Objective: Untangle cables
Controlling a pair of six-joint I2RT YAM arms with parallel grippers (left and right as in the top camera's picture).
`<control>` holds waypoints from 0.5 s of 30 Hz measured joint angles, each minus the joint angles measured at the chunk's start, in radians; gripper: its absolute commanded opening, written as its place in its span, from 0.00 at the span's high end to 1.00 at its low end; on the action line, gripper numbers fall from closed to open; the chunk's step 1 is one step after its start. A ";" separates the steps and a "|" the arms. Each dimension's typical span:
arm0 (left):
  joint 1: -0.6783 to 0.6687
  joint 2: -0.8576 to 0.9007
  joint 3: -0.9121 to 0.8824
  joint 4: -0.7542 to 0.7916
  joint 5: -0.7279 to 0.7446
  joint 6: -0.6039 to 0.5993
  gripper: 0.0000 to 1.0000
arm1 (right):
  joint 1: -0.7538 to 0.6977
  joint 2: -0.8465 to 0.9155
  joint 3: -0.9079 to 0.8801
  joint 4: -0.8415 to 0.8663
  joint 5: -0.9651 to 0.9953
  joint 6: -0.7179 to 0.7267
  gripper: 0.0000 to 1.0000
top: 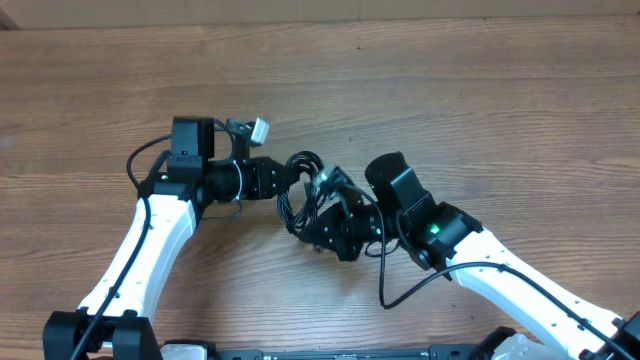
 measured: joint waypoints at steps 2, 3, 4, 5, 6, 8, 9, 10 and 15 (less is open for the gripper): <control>-0.002 0.000 0.000 -0.017 -0.018 -0.029 0.96 | 0.000 0.001 0.000 0.001 -0.045 -0.037 0.96; -0.008 0.000 0.000 -0.034 -0.031 -0.042 0.96 | 0.000 0.002 0.000 0.002 -0.063 -0.053 0.96; -0.010 0.000 0.000 -0.048 -0.040 -0.049 0.96 | 0.000 0.002 0.000 0.003 -0.075 -0.064 0.96; -0.011 0.000 0.000 -0.065 -0.050 -0.057 0.96 | 0.000 0.002 0.000 0.003 -0.082 -0.072 0.95; -0.013 0.000 0.000 -0.076 -0.060 -0.064 0.95 | 0.000 0.002 0.000 0.002 -0.085 -0.080 0.85; -0.013 0.000 0.000 -0.084 -0.079 -0.071 0.96 | 0.000 0.002 0.000 -0.010 -0.090 -0.095 0.74; -0.013 0.000 0.000 -0.080 -0.097 -0.073 0.96 | 0.004 0.002 0.000 -0.024 -0.090 -0.102 0.70; -0.013 0.000 0.000 -0.078 -0.108 -0.077 0.96 | 0.010 0.002 -0.001 -0.040 -0.082 -0.097 0.70; -0.012 0.000 0.000 -0.073 -0.198 -0.135 0.96 | 0.026 0.002 -0.001 -0.126 0.032 -0.040 0.63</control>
